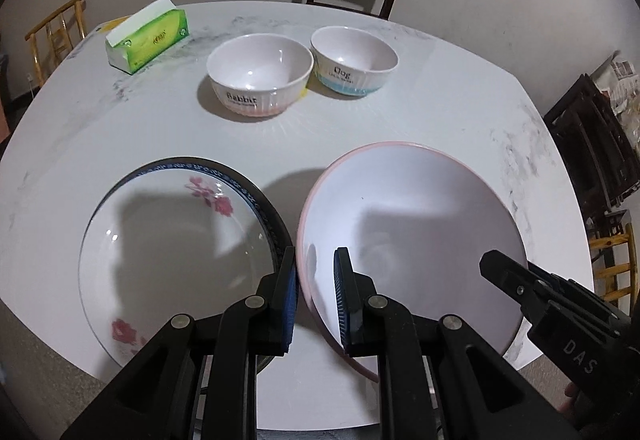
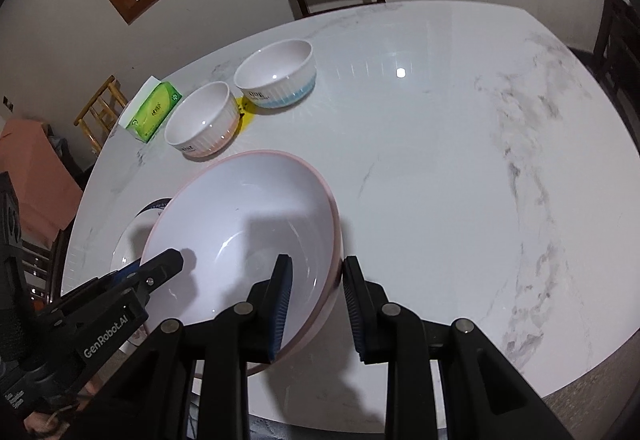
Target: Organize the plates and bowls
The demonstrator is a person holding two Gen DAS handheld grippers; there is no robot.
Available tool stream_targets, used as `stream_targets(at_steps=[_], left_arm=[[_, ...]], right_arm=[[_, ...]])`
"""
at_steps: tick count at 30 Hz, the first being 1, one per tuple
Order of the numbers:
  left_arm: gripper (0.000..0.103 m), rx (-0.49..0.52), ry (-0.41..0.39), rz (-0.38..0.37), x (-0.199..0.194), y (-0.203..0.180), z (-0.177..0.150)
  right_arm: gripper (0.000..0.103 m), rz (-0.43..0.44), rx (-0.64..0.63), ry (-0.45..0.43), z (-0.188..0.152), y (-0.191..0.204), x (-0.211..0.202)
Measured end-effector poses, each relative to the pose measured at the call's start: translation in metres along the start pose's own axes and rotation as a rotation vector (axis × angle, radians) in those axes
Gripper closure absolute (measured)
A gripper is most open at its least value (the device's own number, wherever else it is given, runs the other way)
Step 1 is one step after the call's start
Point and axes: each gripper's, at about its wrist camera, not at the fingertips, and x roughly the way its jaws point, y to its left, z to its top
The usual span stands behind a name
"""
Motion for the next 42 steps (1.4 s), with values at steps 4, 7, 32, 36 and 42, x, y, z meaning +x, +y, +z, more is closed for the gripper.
stream_targets(at_steps=[4, 7, 32, 36, 42], left_arm=[[0.089, -0.001, 0.015, 0.001, 0.007, 0.0, -0.002], [0.089, 0.001, 0.026, 0.003, 0.011, 0.0, -0.003], [0.079, 0.007, -0.007, -0.007, -0.007, 0.015, 0.01], [0.077, 0.004, -0.027, 0.003, -0.014, 0.023, 0.018], [0.074, -0.018, -0.048, 0.029, -0.018, 0.039, 0.031]], right_arm=[[0.076, 0.011, 0.005, 0.007, -0.003, -0.006, 0.003], [0.076, 0.017, 0.011, 0.016, -0.004, -0.008, 0.006], [0.074, -0.051, -0.048, -0.028, 0.02, 0.003, 0.003], [0.074, -0.076, -0.097, -0.047, 0.029, 0.012, -0.002], [0.074, -0.074, -0.148, -0.056, 0.043, 0.03, -0.002]])
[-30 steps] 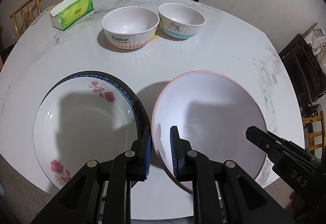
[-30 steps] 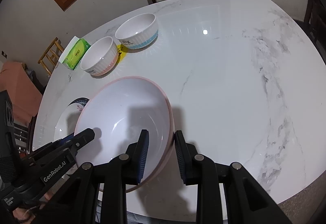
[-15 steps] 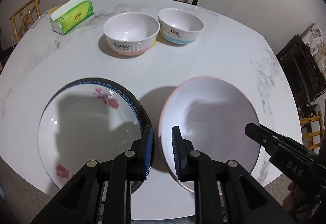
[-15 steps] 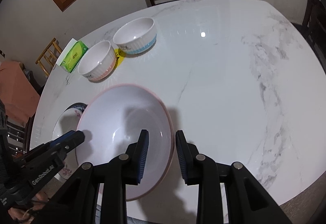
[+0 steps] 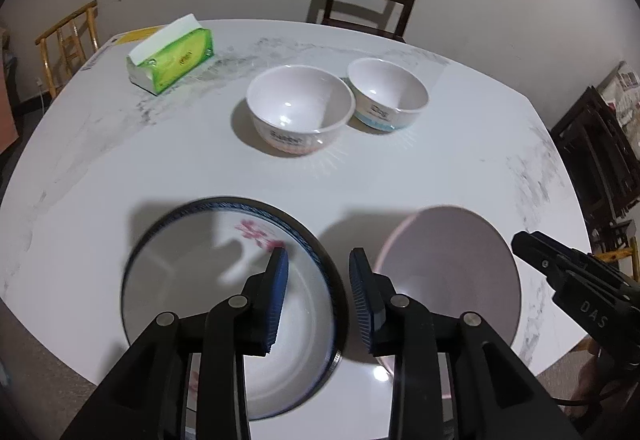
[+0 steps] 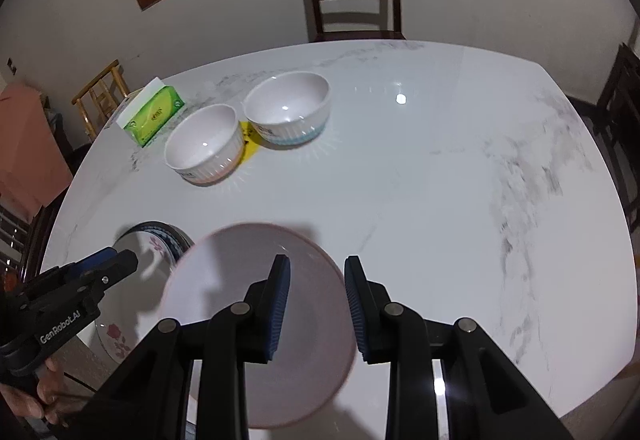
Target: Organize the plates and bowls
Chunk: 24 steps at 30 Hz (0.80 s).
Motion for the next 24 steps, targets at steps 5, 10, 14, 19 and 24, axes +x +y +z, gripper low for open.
stream_targets(at_steps=[5, 10, 14, 19, 24], left_arm=[[0.073, -0.021, -0.008, 0.019, 0.002, 0.015, 0.01], [0.072, -0.051, -0.002, 0.027, 0.007, 0.029, 0.018], [0.071, -0.082, 0.007, 0.03, 0.013, 0.042, 0.028], [0.07, -0.131, 0.001, 0.046, 0.019, 0.059, 0.046], [0.07, -0.175, 0.005, 0.053, 0.034, 0.073, 0.07]], right_arm=[[0.074, 0.014, -0.044, 0.004, 0.014, 0.019, 0.005], [0.074, 0.044, -0.084, 0.02, 0.026, 0.037, 0.013], [0.074, 0.081, -0.107, 0.044, 0.036, 0.048, 0.024], [0.074, 0.128, -0.109, 0.081, 0.056, 0.056, 0.043], [0.074, 0.181, -0.069, 0.104, 0.081, 0.06, 0.067]])
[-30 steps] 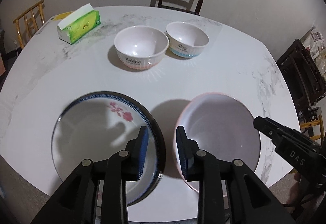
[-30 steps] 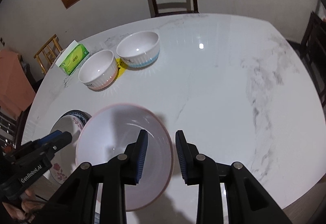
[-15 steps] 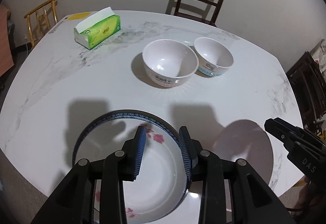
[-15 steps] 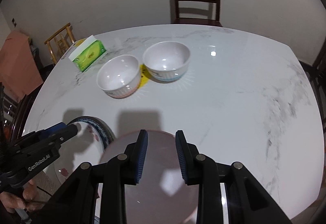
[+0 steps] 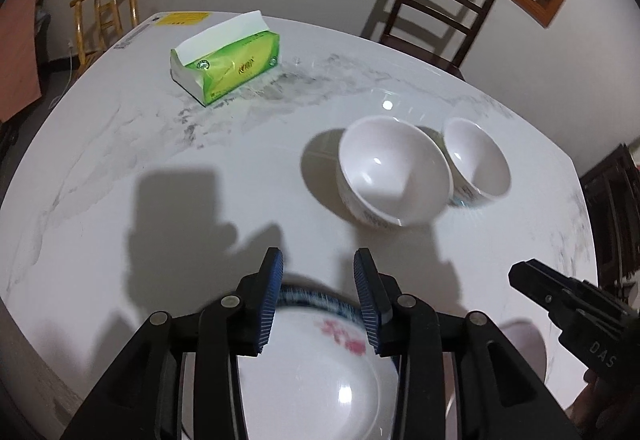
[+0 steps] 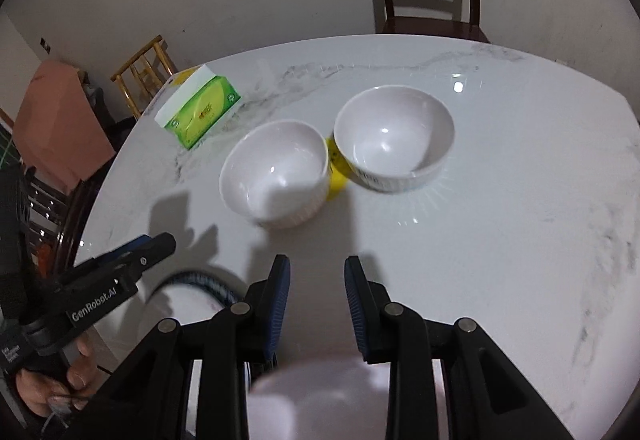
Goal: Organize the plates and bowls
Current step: 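Move the left gripper to the white 'Rabbit' bowl and grasp its rim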
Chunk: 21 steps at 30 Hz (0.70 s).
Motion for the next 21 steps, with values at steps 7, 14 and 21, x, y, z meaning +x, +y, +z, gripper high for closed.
stream_targets(at_steps=[7, 14, 21], left_arm=[[0.07, -0.029, 0.015, -0.003, 0.034, 0.001, 0.037], [0.07, -0.035, 0.05, -0.01, 0.07, -0.001, 0.056], [0.081, -0.026, 0.093, -0.041, 0.101, -0.004, 0.062]], right_arm=[[0.074, -0.004, 0.032, 0.048, 0.036, -0.001, 0.042], [0.074, -0.023, 0.051, 0.105, 0.053, -0.004, 0.084], [0.079, -0.004, 0.062, 0.138, 0.058, -0.003, 0.109]])
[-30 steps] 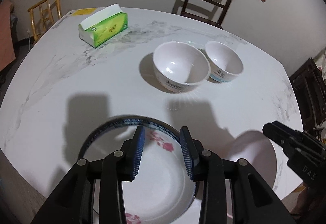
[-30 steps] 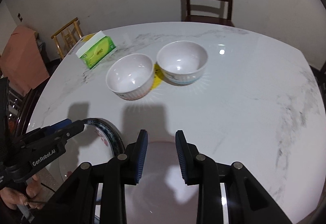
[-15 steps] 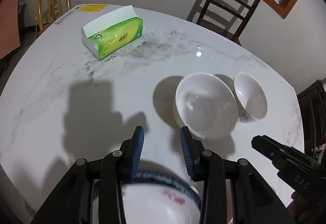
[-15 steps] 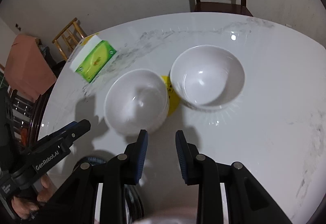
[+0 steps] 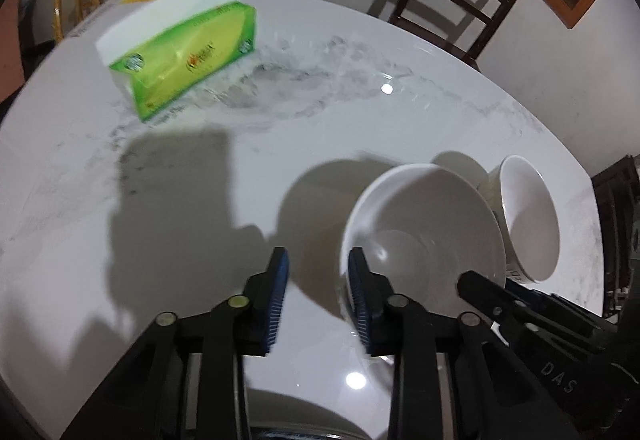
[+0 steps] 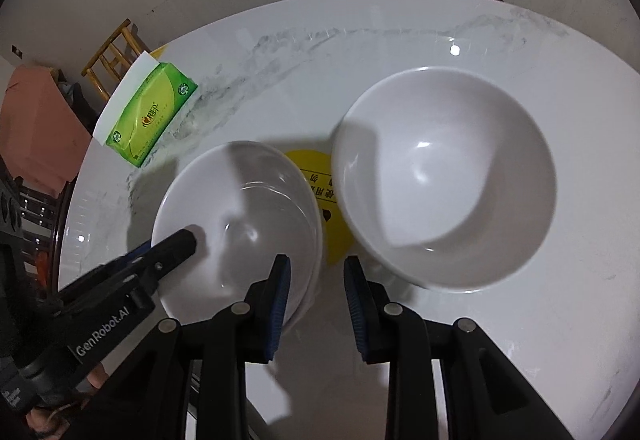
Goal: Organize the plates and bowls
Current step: 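Move the left gripper to the white 'Rabbit' bowl and grasp its rim, then lift the white 'Rabbit' bowl and carry it over the pink bowl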
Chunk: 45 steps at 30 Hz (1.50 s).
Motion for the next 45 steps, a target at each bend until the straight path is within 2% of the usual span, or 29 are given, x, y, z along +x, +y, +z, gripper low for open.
stream_targets(at_steps=[5, 11, 18, 24, 45], left_arm=[[0.093, 0.037, 0.009, -0.033, 0.004, -0.008, -0.002], [0.094, 0.06, 0.004, -0.007, 0.001, -0.014, -0.011], [0.094, 0.07, 0.034, -0.007, -0.003, -0.022, -0.028], [0.094, 0.085, 0.042, -0.019, -0.01, -0.033, -0.041], [0.094, 0.165, -0.058, -0.034, -0.09, -0.082, -0.069]], right_arm=[[0.083, 0.015, -0.004, 0.003, 0.0, 0.001, 0.001], [0.085, 0.008, 0.0, 0.008, -0.006, -0.001, -0.001], [0.086, -0.004, 0.024, 0.032, -0.024, -0.01, -0.009], [0.086, -0.012, 0.032, 0.015, -0.036, -0.02, -0.026], [0.086, -0.02, 0.032, -0.094, -0.071, -0.023, -0.119]])
